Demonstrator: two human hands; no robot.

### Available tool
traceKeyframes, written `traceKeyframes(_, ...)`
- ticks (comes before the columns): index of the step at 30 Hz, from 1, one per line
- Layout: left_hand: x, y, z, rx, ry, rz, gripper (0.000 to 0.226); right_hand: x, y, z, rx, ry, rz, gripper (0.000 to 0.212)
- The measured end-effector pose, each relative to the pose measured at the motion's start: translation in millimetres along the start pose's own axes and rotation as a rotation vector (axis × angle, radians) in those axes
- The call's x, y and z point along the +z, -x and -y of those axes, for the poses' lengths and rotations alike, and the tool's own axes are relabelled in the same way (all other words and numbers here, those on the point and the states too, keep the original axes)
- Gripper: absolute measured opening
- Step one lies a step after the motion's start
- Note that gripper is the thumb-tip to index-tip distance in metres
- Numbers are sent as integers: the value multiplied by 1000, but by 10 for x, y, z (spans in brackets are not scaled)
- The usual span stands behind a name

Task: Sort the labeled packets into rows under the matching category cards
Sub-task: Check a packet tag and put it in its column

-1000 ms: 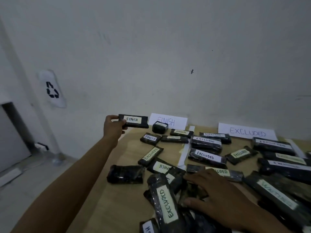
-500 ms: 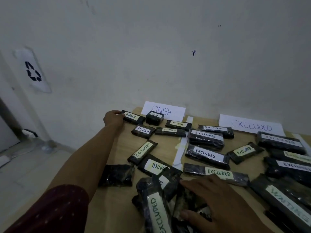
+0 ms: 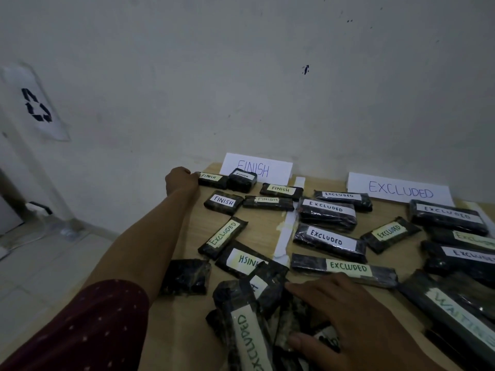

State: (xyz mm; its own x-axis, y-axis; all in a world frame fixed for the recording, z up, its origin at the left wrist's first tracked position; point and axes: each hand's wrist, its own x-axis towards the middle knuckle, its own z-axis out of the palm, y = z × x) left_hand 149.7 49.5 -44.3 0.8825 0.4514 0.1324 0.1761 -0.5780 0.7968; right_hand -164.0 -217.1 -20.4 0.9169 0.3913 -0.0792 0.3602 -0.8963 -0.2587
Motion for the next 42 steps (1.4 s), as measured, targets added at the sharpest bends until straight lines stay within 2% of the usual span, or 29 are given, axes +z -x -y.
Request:
traceKeyframes(4,-74,59,-3,19,42,1,43,45,33,5,12,-39,-9,71)
traceKeyframes(8,-270,341,-10,156,120,44,28,62,103,28,24,-50,-63,69)
traceKeyframes(12,-637,700,-229,329,257,185,14,80,135,46,18,-29,-89,70)
traceKeyframes(16,-924,943,-576,388,463,192,11,151,152,14,15,2,-161,82)
traceKeyframes(18,-973,1085,-682,408,491,202,11,157,169,28,21,-10,-178,74)
traceKeyframes(23,-1212,1776,-658,583,314,327,10,142,182,49,39,-21,-177,74)
traceKeyframes(26,-1477,2397,-375,681,177,400,9,157,184,43,31,-24,-185,77)
traceKeyframes(28,-1648,2766,-137,713,2,473,12,158,183,43,30,-22,-183,73)
traceKeyframes(29,-1725,2920,-32,711,-115,547,16,159,182,43,28,-22,-181,72)
traceKeyframes(31,-1829,3170,141,655,-389,696,40,164,186,38,26,-21,-184,70)
traceKeyframes(33,-1842,3310,263,642,-648,724,69,175,186,26,24,-19,-193,69)
traceKeyframes(35,-1807,3355,316,682,-766,695,80,180,185,24,31,-22,-188,69)
traceKeyframes(39,-1777,3264,318,715,-645,724,70,172,187,35,31,-24,-191,71)
traceKeyframes(42,-1809,3183,329,651,-350,778,66,169,180,31,32,-29,-186,70)
